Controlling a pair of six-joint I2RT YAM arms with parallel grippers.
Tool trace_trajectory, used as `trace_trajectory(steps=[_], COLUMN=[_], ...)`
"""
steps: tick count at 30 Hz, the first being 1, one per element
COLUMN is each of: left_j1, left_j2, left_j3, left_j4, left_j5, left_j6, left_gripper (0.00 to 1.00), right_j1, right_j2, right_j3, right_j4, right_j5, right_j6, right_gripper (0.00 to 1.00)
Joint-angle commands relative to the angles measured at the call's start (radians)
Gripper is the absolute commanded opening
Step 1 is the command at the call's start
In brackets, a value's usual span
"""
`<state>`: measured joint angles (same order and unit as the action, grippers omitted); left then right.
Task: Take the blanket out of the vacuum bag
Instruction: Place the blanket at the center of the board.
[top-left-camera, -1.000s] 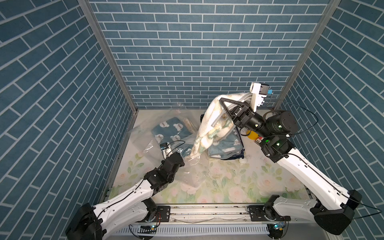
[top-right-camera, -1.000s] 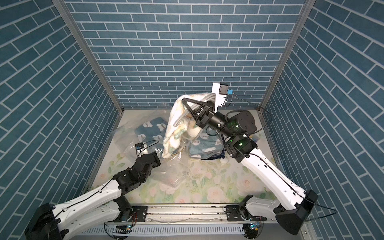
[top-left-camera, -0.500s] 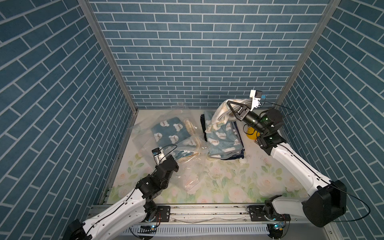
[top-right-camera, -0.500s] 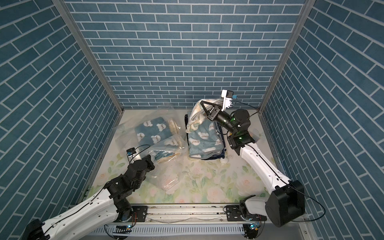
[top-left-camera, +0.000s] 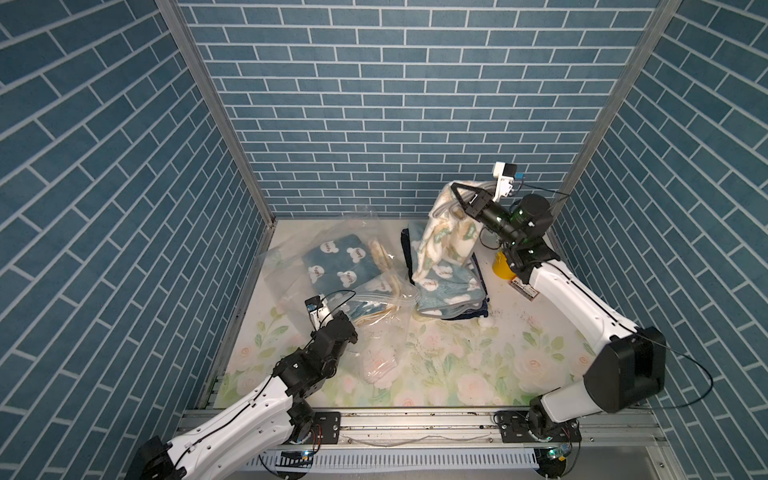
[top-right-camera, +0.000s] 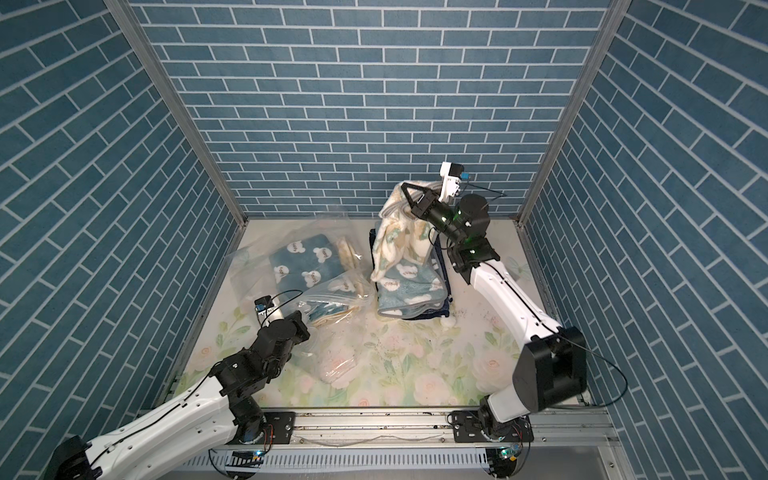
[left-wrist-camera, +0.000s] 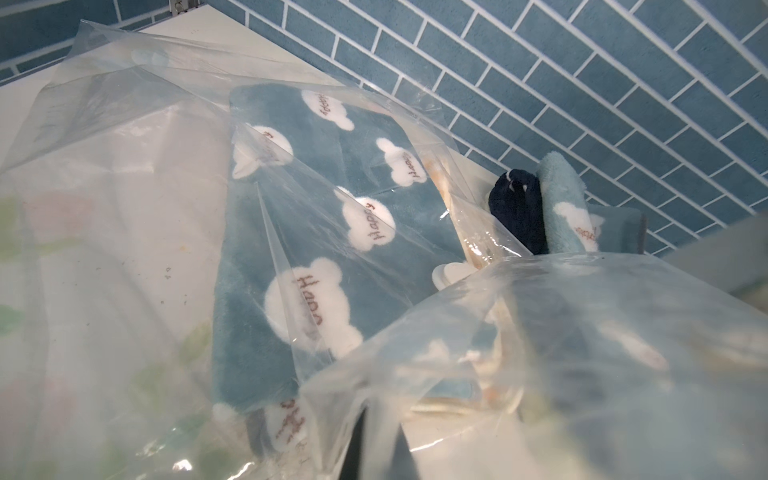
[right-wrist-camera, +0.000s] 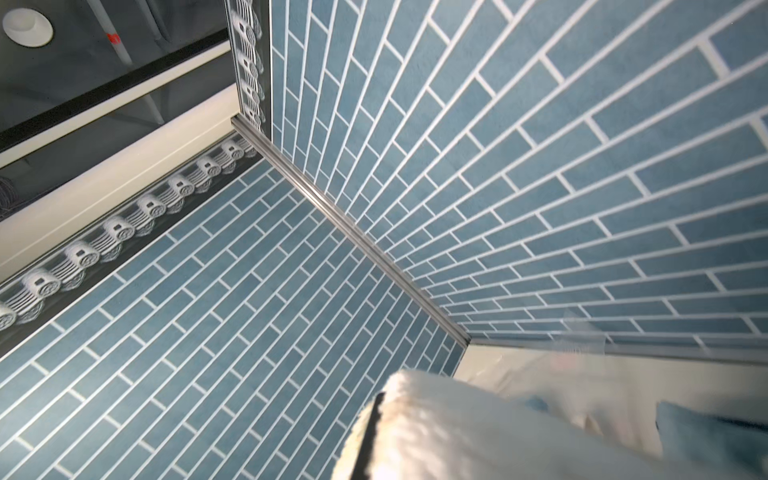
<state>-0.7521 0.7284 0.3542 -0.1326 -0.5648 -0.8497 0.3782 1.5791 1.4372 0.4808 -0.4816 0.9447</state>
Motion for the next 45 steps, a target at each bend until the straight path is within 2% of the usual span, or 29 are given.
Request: trace_trajectory(steps=[1, 3, 4, 9, 12, 16, 27, 32, 37, 45], left_j1=[0.005, 0.006, 0.007, 0.006, 0.006, 0.006, 0.006, 0.006, 0.007, 0.007], left_j2=[0.027, 0.034, 0.033, 0.019, 0.020, 0.013, -0.021, -0.035, -0.018, -0.027], left_j3=[0.030, 0.035, 0.034, 0.014, 0.008, -0.004, -0.017, -0.014, -0.017, -0.038], left_j4=[0.008, 0.012, 0.017, 0.044, 0.051, 0.054, 0.053, 0.059, 0.070, 0.091], left_j5=[-0.004, -0.004, -0.004, 0.004, 0.016, 0.024, 0.027, 0.022, 0.033, 0.036], left_j6=[0.033, 0.037, 0.039, 0.034, 0.030, 0.017, 0.009, 0.016, 0.018, 0.017], left_gripper=[0.00, 0.00, 0.00, 0.00, 0.00, 0.00, 0.00, 0.00, 0.00, 0.00], right_j1=[-0.022, -0.022, -0.021, 0.012, 0.055, 0.071, 0.079, 0.091, 0.087, 0.049], right_j2=[0.050, 0.033, 0.011, -0.071, -0.061, -0.058, -0.072, -0.175, -0.286, -0.336], right_j3=[0.146, 0.113, 0.043, -0.473, -0.633, -0.649, -0.538, -0.639, -0.761, -0.981], right_j4=[-0.030, -0.025, -0.018, 0.195, 0.316, 0.290, 0.182, 0.171, 0.098, 0.086], right_j5=[0.007, 0.032, 0.064, 0.163, 0.184, 0.206, 0.202, 0.213, 0.240, 0.265], right_j6=[-0.050, -0.021, 0.006, 0.222, 0.310, 0.298, 0.261, 0.297, 0.266, 0.253], right_gripper=[0.00, 0.00, 0.00, 0.00, 0.00, 0.00, 0.00, 0.00, 0.00, 0.01])
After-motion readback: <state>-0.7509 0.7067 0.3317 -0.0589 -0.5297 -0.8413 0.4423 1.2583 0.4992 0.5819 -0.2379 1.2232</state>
